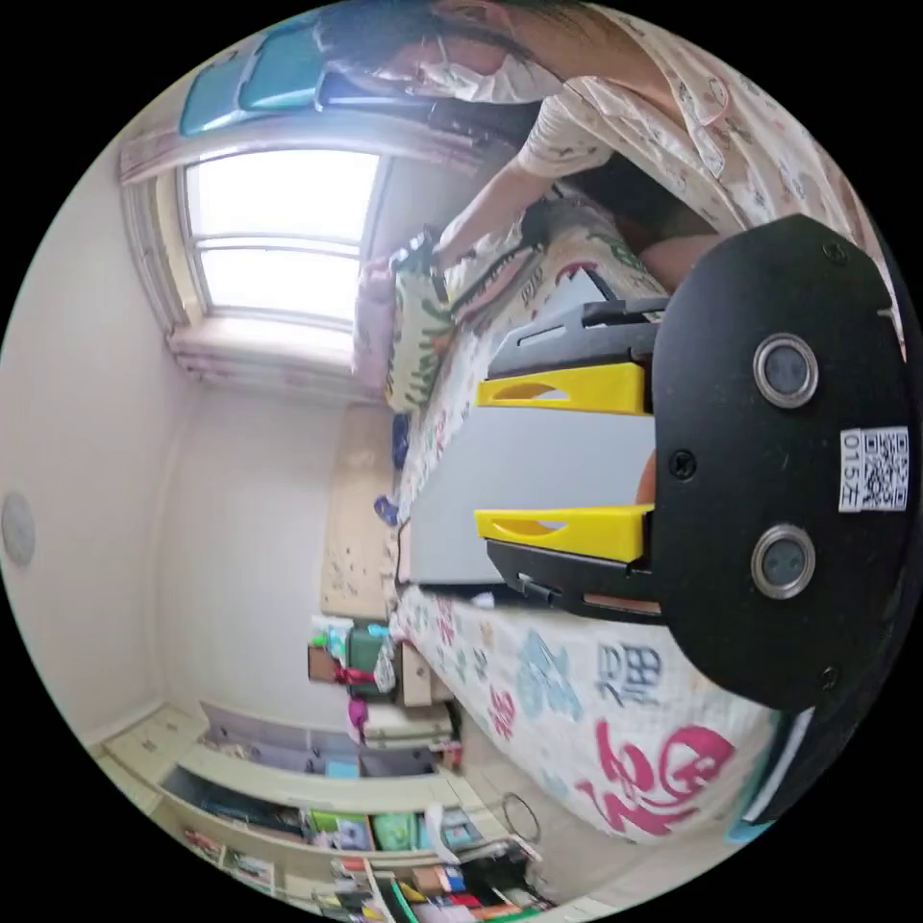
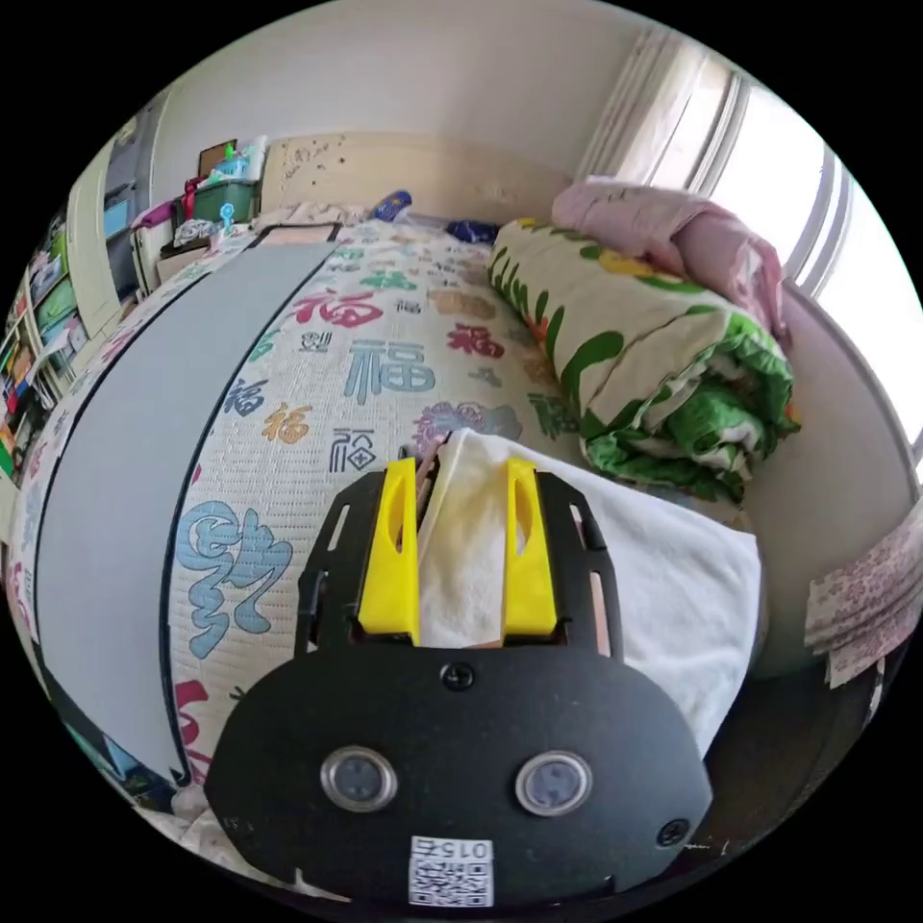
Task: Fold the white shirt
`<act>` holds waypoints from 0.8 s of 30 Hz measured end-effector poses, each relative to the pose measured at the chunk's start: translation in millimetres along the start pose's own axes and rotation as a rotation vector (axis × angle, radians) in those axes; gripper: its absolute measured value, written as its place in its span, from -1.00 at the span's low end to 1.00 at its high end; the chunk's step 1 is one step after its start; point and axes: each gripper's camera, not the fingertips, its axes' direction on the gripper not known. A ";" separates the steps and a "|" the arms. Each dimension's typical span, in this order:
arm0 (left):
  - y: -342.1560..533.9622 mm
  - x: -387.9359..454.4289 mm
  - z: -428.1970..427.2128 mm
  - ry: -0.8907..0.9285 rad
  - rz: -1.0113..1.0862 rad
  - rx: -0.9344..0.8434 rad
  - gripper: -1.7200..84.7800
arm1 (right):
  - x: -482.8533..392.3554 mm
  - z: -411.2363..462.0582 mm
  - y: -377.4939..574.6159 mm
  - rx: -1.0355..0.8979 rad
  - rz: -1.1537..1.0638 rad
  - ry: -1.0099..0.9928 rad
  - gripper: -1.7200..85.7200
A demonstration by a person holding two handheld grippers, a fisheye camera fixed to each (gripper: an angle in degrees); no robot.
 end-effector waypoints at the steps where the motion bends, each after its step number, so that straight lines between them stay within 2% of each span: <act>1: -11.2 5.6 12.2 0.065 0.030 -0.016 -0.61 | 14.6 -2.0 -11.2 -0.031 0.033 -0.012 -0.68; 4: -27.9 13.6 39.4 0.240 0.055 -0.073 -0.59 | 57.1 -18.8 -25.1 -0.044 0.118 -0.073 -0.74; 7: -17.9 12.0 45.7 0.374 0.066 -0.049 -0.58 | 102.2 -42.1 -24.1 -0.025 0.171 -0.178 -0.78; 12: 13.4 -24.9 36.8 0.439 0.027 -0.085 -0.59 | 155.9 -83.6 -5.8 0.036 0.177 -0.243 -0.86; 14: 26.0 -43.5 25.1 0.432 0.017 -0.089 -0.59 | 163.2 -106.4 9.5 0.095 0.128 -0.236 -0.87; 15: 35.2 -56.3 16.3 0.415 0.010 -0.084 -0.58 | 167.6 -130.7 28.9 0.185 0.067 -0.271 -0.87; 17: 48.4 -72.6 4.0 0.388 0.024 -0.084 -0.57 | 189.1 -176.7 76.1 0.393 -0.003 -0.466 -0.87; 19: 62.7 -91.8 -4.6 0.381 0.046 -0.095 -0.55 | 229.9 -218.9 139.8 0.580 -0.064 -0.900 -0.88; 21: 71.0 -106.6 -4.6 0.420 0.039 -0.089 -0.54 | 238.9 -248.0 182.9 0.650 -0.147 -1.053 -0.88; 24: 83.3 -126.8 7.1 0.544 0.014 -0.066 -0.54 | 218.7 -302.1 253.2 0.686 -0.341 -1.121 -0.87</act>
